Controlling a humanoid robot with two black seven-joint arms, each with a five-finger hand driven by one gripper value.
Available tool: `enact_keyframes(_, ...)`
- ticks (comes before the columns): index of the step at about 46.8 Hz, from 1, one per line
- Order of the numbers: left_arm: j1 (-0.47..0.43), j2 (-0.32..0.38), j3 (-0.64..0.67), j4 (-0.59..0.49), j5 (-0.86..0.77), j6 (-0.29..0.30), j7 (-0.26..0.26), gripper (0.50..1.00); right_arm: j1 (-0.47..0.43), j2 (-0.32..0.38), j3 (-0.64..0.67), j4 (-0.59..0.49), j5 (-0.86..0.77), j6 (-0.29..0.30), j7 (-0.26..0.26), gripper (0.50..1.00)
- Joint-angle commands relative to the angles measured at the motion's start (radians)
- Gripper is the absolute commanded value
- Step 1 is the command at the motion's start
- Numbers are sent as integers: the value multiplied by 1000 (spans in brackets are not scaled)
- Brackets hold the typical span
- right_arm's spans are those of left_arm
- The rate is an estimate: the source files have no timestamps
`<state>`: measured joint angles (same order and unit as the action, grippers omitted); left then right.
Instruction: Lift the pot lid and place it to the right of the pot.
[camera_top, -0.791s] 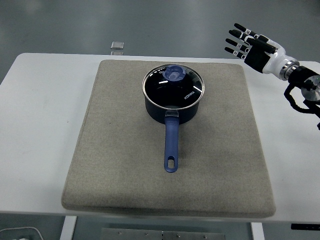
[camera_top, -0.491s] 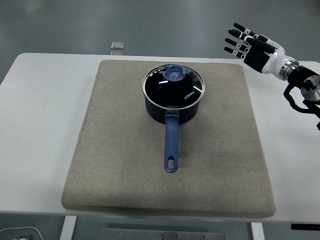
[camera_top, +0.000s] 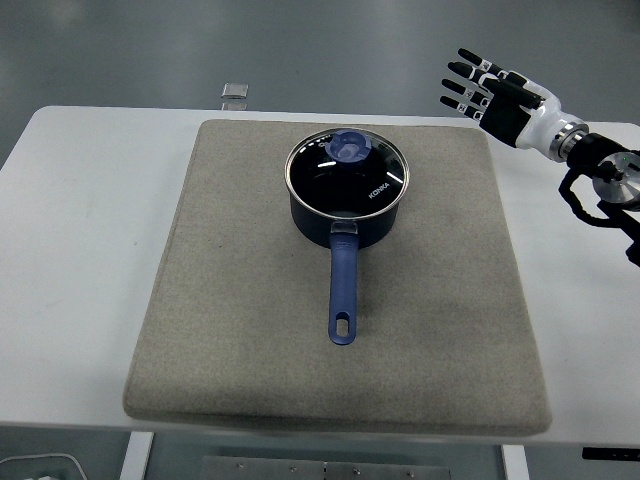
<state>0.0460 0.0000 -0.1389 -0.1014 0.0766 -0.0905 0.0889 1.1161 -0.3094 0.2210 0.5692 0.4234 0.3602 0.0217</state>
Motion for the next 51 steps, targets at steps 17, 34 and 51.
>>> enact_keyframes(17,0,0,1,0,0,0,0,1000,-12,3,0,0,-2,0,6,924)
enact_keyframes(34,0,0,1,0,0,0,0,1000,-21,0,-5,1,-47,2,4,924)
enact_keyframes(51,0,0,1,0,0,0,0,1000,8,-3,-3,9,-215,0,6,924)
